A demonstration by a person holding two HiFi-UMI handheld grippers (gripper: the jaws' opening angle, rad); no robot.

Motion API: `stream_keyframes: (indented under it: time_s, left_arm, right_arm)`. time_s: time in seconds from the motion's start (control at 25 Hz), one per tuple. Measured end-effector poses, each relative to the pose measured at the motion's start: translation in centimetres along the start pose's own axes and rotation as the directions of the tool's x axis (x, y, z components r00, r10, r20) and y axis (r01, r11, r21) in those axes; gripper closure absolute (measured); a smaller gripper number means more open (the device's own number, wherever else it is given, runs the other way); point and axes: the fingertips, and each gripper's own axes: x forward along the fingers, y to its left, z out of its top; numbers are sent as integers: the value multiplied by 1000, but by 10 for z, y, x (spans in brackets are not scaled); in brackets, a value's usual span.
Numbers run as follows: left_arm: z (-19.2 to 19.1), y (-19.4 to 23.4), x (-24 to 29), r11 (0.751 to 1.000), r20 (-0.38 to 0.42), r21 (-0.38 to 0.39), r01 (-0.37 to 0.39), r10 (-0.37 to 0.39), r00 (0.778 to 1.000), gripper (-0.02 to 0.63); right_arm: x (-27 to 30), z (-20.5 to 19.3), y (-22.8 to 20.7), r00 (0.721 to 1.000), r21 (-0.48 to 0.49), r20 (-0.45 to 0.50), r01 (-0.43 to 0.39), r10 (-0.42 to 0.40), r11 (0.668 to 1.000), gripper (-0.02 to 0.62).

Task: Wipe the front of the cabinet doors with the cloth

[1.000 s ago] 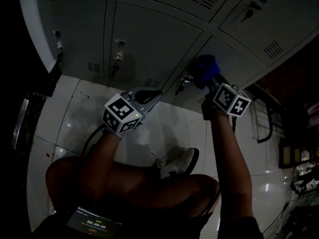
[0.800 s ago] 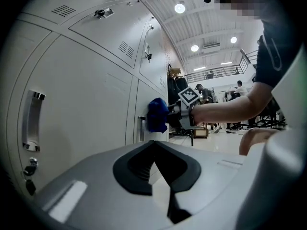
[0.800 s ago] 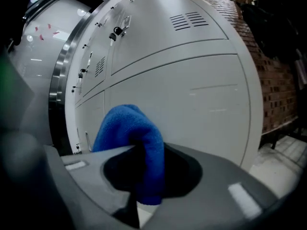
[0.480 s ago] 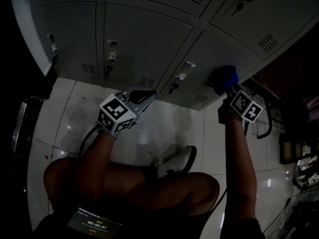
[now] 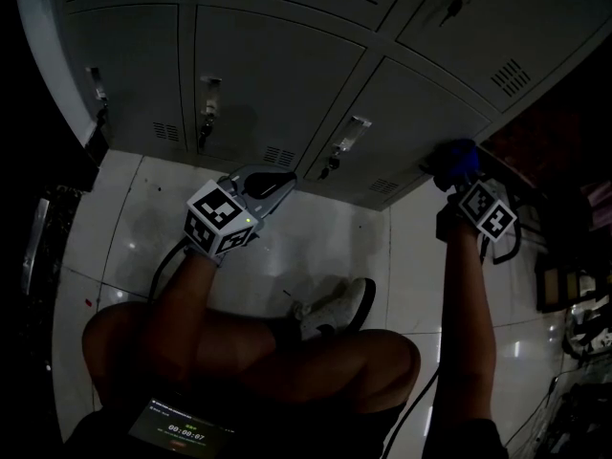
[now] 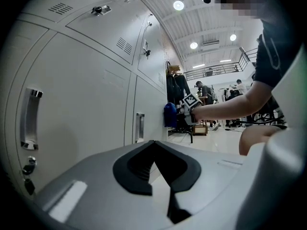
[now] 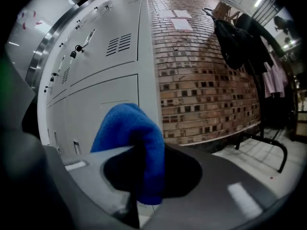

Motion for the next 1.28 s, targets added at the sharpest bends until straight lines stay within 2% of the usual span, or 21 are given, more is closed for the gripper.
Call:
stream_keyframes:
  time_s: [0.2,0.4,0.68,0.84,1.08,1.2,1.28]
  left_arm:
    - [0,1,0,1000,2,-1,1,-1,1000,600]
    - [0,1,0,1000,2,-3,-3,3,1000,600]
    - [3,2,0,1000,14,-6,-6,6,1000,600]
    - [5,4,-1,1000,21,-13,-8,9,1000,600]
    - [6,5,-3,1000,30,-19,-13,13,999,600]
    - [7,6,-3,1000,30,-14,-16,17,999,600]
    - [6,5,-2,1000,29,-9,-15,15,999,600]
  right_arm:
    - [-7,-2,22,999,-20,14,-48,49,999,520]
    - [-9,-5,79,986,-44,24,-161,162,986,520]
    - [8,-43,185,941,-90,-47,-337,334,937,520]
    - [22,-63,233,915,-113,-88,-402,394,909,520]
    - [44,-69,241,915,-103,-111,-398,387,912,520]
    - [44,-69,231,926,-138,-123,-371,356,918,520]
    - [44,-69,216,931,-118,-127,-356,341,927,520]
